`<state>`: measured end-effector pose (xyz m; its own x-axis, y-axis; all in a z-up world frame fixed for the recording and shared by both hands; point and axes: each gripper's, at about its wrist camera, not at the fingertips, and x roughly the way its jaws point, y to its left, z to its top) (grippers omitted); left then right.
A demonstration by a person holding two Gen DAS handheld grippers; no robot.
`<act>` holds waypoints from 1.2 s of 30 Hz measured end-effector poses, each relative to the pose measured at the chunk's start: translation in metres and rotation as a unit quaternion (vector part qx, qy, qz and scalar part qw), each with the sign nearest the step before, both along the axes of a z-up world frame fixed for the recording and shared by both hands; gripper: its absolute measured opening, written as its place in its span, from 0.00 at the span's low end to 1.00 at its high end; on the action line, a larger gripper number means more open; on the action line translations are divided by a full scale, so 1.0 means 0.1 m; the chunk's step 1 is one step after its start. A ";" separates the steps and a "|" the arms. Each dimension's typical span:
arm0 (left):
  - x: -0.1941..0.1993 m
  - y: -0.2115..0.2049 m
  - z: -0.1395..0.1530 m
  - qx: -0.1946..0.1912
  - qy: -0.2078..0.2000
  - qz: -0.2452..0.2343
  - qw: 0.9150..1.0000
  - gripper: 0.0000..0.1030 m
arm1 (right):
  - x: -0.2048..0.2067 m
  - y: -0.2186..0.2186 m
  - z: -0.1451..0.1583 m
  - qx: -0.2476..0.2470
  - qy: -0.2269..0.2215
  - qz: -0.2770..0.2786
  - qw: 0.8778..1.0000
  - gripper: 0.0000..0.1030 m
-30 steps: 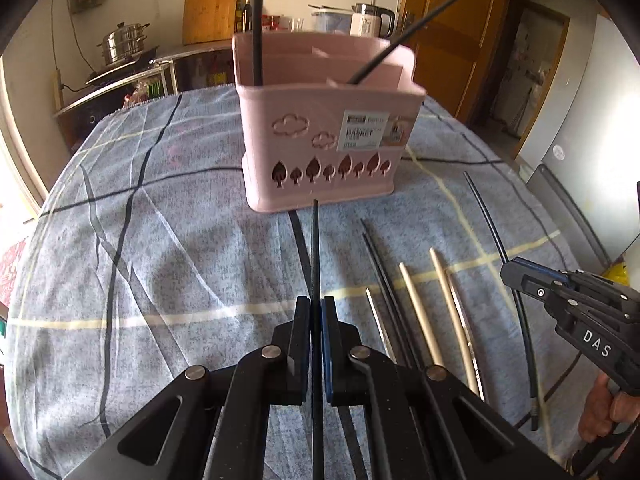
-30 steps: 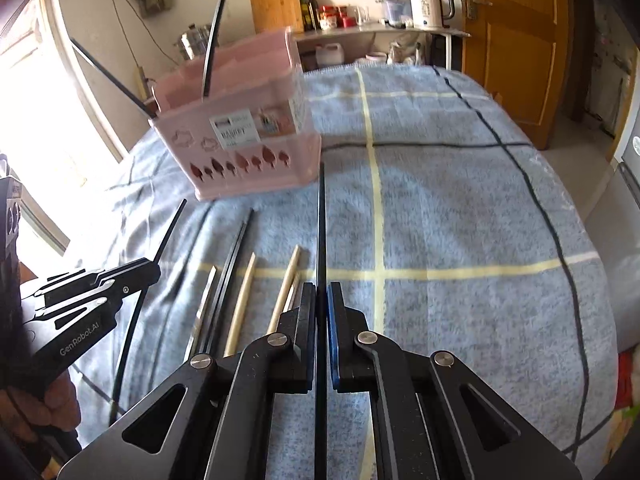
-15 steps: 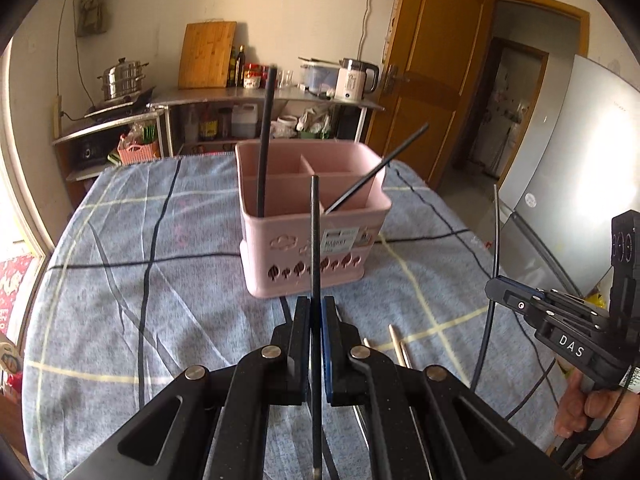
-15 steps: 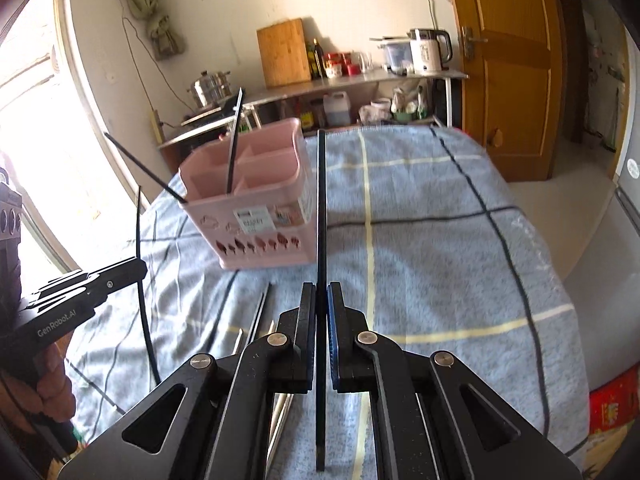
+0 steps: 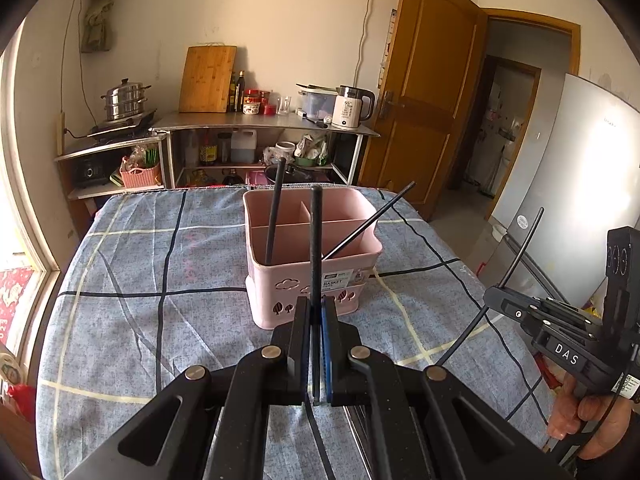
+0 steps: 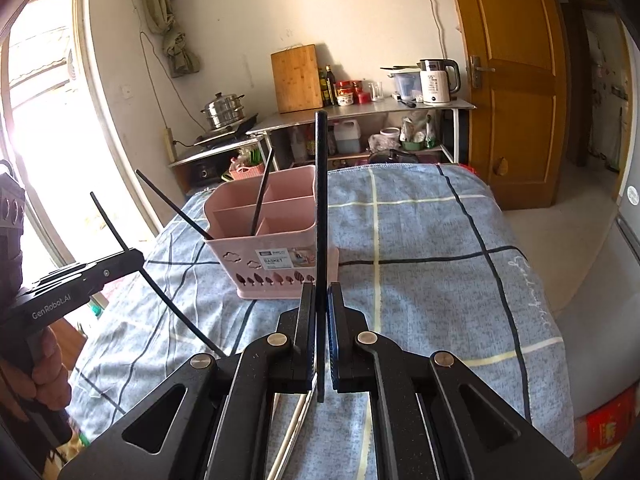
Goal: Organize utensils
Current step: 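Carry the black chopstick in the right gripper over the basket while the left gripper carries its chopstick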
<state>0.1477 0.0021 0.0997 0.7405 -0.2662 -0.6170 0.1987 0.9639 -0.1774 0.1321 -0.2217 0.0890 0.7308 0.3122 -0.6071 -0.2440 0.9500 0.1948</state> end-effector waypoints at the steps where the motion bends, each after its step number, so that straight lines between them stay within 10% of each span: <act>1: -0.01 0.00 0.01 -0.001 0.000 0.000 1.000 0.04 | 0.00 0.00 0.00 0.000 -0.001 0.000 1.000 0.05; 36: 0.45 0.06 0.95 0.010 -0.075 0.007 0.997 0.04 | 0.41 0.58 0.76 0.021 -0.104 0.057 0.993 0.05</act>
